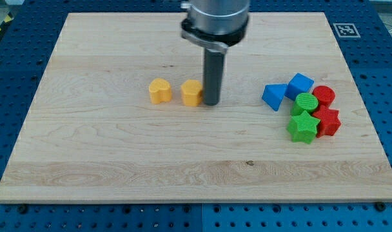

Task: Move the yellow hexagon to the right side of the yellow heart

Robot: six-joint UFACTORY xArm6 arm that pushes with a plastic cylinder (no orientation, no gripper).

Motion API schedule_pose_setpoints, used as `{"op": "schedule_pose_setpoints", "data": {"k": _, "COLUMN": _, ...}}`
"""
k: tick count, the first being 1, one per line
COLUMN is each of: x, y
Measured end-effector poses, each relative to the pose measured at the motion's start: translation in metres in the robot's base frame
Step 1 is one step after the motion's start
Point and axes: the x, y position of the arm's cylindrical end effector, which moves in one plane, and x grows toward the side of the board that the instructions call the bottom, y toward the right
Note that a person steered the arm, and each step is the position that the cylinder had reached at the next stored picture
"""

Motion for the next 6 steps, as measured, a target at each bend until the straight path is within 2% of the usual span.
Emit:
{"op": "schedule_pose_setpoints", "data": {"k": 2, "x": -0.02, "y": -0.045}}
{"op": "schedule_pose_setpoints", "data": {"k": 3, "x": -0.013, "y": -0.027}}
{"op": "schedule_pose_setpoints", "data": {"k": 4, "x": -0.028, "y": 0.01}}
{"op": "schedule_pose_setpoints", "data": {"k": 5, "x": -0.052, "y": -0.009}}
{"op": "schedule_pose_setpoints", "data": {"k": 6, "x": -0.081, "y": -0.053}}
